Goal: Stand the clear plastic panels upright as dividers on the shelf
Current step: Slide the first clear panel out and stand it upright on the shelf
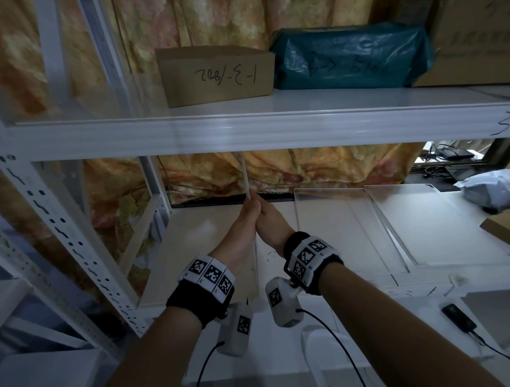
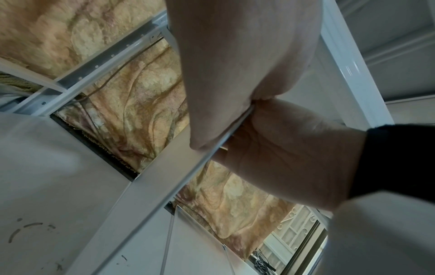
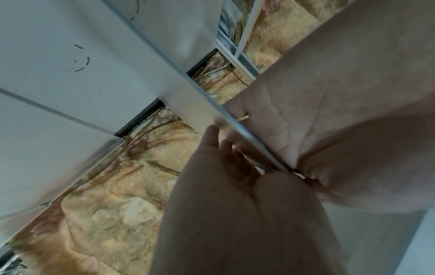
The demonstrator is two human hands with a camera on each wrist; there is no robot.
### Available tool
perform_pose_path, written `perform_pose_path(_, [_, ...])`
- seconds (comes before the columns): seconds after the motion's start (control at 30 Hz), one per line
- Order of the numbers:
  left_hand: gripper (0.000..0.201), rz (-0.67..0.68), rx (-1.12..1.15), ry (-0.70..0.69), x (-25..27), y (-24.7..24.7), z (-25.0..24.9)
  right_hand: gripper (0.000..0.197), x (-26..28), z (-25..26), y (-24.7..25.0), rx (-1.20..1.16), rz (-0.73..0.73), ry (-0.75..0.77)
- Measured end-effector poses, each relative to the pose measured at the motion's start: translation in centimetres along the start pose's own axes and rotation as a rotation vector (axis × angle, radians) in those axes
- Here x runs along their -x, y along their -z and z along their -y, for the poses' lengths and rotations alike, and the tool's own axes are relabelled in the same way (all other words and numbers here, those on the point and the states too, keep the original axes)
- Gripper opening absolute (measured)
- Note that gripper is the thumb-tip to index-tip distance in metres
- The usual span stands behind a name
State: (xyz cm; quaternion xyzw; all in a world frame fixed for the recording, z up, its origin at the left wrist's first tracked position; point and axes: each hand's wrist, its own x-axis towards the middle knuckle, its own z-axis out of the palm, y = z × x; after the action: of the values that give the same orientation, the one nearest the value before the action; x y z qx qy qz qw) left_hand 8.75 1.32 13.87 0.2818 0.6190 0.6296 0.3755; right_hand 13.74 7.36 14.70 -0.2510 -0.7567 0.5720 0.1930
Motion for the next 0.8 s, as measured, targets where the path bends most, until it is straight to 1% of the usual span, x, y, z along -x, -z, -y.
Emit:
perform_pose_path(0.2, [0.061,0.013,0.008,0.016,-0.2,0.4,-0.1,0.053,-0.1,0.6,0.2,0.009,0.002,-0.021])
perform_pose_path(0.37, [0.059,0.016,0.020,0.028,-0.4,0.3,-0.8,0.052,-1.0,0.6,0.0,0.059,-0.007,-0.055])
perform_pose_path(0.47, [0.059,0.018,0.011,0.035,-0.6,0.3,-0.9,0.057,-1.4,0.5,0.2,0.079,-0.007,-0.052])
perform_pose_path(0.57, [0.057,0.007,0.019,0.042,-0.7,0.1,-0.9,0.054,-1.3,0.7,0.5,0.102,-0.005,-0.041])
perform_pose_path(0.67, [0.052,0.001,0.033,0.027,-0.3,-0.2,-1.3,0.054,-1.5,0.6,0.4,0.110,0.000,-0.033])
perform_pose_path(0.8, [0.052,0.009,0.031,0.018,-0.1,0.0,-1.5,0.056,-1.9,0.4,0.2,0.089,0.002,-0.026])
